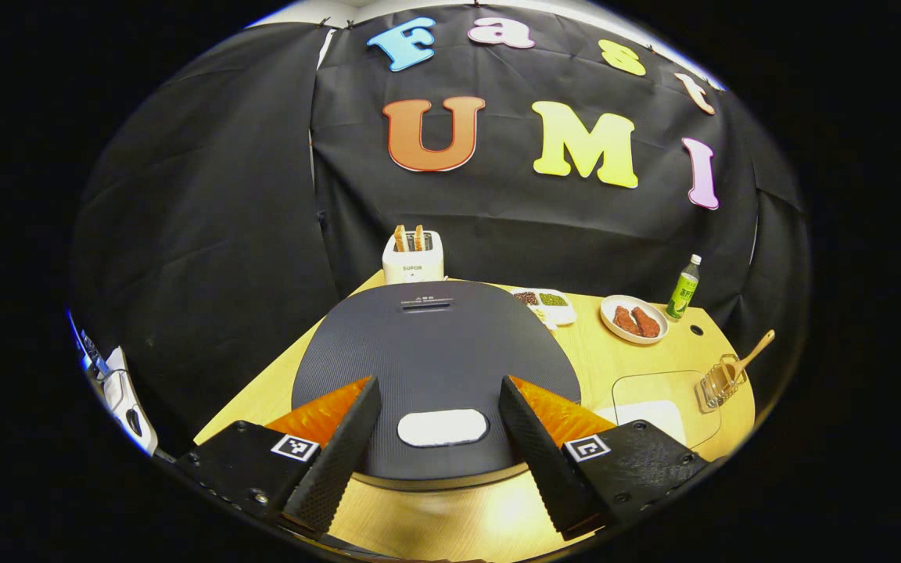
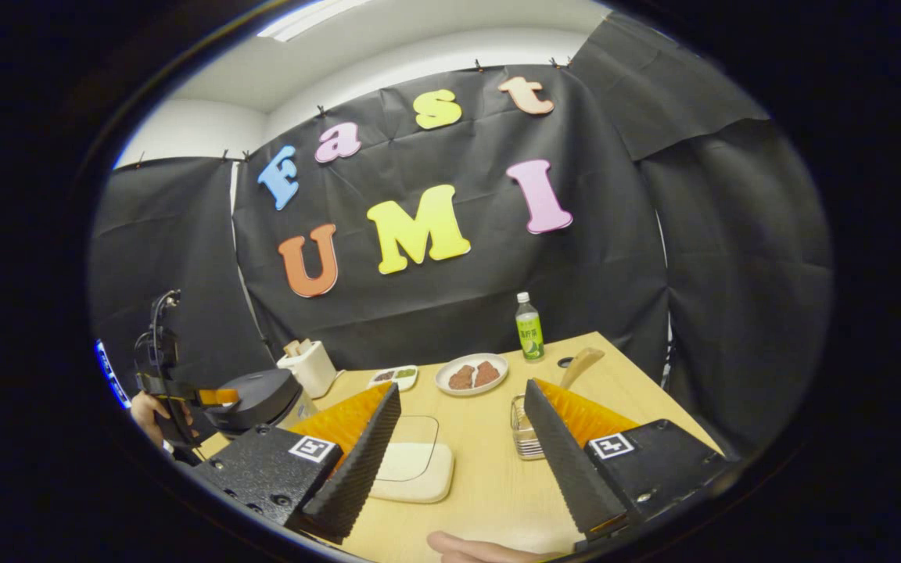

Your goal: Close the left gripper, press the button to open the rice cooker; take a wooden spoon from the chopstick holder with the right hand, scoop a spoonful of rice and pour it into the rice cooker, then put the wooden spoon back into the chopstick holder.

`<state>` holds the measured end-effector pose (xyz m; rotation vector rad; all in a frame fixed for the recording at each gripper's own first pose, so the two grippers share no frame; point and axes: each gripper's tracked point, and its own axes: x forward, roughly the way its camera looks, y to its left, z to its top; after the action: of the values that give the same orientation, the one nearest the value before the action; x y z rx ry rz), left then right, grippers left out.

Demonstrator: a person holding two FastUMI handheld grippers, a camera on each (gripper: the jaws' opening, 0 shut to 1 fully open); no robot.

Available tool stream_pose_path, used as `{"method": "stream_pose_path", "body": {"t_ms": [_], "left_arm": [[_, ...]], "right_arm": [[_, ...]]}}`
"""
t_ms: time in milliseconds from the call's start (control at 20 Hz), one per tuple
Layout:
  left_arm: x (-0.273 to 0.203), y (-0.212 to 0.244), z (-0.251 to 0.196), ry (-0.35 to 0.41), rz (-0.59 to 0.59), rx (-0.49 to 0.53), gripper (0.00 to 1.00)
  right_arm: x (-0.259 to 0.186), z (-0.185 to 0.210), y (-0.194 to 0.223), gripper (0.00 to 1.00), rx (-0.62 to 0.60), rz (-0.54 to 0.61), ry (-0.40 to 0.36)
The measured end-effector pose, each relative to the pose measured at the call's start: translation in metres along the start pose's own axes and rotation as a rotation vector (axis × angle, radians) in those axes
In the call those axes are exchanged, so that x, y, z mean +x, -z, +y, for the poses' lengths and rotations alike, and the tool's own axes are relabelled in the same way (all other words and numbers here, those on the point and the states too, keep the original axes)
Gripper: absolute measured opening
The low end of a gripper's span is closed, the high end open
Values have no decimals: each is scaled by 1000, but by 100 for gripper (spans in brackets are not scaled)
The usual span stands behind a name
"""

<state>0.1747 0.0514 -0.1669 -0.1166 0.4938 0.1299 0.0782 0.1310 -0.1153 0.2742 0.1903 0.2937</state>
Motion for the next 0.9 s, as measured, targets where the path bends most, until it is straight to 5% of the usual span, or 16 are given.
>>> {"method": "stream_pose_path", "body": {"t_ms": [550,600,700,900], "left_arm": [[-15,12,-2,-1,-125,-8,100],[-15,14,-1,-6,-128,-5,98],[-20,16,3,-42,-126,7,98],[-49,13,-3,-36,-139,15,95]], "right_arm": [[-11,6,-3,100,-36,-3,4],[-13,7,-5,92,-42,-7,6],[-16,7,-9,100,-58,-15,18],[-29,3,-24,100,-108,-30,57]]}}
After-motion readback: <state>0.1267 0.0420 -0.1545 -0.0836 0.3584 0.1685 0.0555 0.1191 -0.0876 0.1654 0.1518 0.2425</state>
